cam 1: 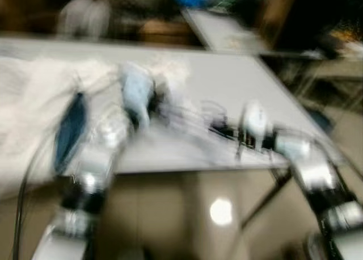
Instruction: Hang hanger
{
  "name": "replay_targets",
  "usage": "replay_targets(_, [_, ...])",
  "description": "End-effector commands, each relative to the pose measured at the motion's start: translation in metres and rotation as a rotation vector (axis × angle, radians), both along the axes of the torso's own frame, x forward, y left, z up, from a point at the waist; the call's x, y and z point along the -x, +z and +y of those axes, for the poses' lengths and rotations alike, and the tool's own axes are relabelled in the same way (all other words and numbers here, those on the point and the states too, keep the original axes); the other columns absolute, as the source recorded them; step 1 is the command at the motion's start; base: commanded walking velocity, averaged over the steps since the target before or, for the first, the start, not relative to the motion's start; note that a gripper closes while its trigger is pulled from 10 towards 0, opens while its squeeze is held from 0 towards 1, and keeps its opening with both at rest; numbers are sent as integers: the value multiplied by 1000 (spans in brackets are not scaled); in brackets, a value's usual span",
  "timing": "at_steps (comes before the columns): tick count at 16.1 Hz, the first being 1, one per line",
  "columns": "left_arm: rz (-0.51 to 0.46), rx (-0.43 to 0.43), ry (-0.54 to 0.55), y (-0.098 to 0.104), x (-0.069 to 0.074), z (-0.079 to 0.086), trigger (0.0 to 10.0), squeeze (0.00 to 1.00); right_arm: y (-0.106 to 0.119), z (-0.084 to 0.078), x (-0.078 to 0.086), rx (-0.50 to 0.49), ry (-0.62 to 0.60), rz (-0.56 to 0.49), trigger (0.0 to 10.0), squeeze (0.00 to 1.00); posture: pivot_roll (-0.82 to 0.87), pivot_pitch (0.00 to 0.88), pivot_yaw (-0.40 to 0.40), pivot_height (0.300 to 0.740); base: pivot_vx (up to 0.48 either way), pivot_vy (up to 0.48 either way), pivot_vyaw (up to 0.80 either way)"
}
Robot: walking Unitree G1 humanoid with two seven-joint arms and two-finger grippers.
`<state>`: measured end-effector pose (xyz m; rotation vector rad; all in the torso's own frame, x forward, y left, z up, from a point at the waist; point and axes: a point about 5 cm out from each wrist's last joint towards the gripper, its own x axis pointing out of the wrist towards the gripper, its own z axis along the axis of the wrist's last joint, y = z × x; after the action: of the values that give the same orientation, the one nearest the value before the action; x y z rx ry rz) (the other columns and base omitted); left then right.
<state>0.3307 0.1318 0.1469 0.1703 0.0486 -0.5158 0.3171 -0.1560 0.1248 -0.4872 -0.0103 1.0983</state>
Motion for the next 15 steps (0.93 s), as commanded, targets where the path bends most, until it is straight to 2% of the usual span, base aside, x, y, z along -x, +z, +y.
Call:
replay_targets(1, [-62, -4, -29, 16, -7, -15, 10000, 0, 11, -7, 4, 7, 11, -36, 10000, 0, -22, 3, -24, 740, 0, 0, 0])
replay_targets(3, [-65, 2, -28, 18, -11, -16, 10000, 0, 17, -16, 12, 16, 20, -25, 10000, 0, -24, 1, -22, 740, 0, 0, 0])
replay_targets(5, [-83, -38, -11, 20, -19, -12, 10000, 0, 18, -23, 25, 74, 71, 11, 10000, 0, -23, 0, -25, 740, 0, 0, 0])
replay_targets(7, [-83, -85, 41, 18, -29, -3, 10000, 0, 17, -37, 40, 168, 100, 63, 10000, 0, -26, 0, -25, 740, 0, 0, 0])
replay_targets(9, [-64, -106, 67, 12, -31, 3, 10000, 0, 21, -47, 47, 207, 83, 89, 10000, 0, -30, 0, -20, 740, 0, 0, 0])
replay_targets(12, [-12, -105, 105, -4, -28, 6, 10000, 0, 34, -74, 58, 287, 21, 121, 10000, 0, -43, 0, -8, 740, 0, 0, 0])
replay_targets(13, [-3, -97, 48, -10, -24, -2, 10000, 0, 44, -87, 60, 302, -37, 101, 10000, 0, -46, 0, -4, 740, 0, 0, 0])
replay_targets(15, [21, -42, -87, -10, -16, -15, 10000, 0, 49, -95, 57, 302, -112, 75, 10000, 0, -48, 0, -2, 740, 0, 0, 0])
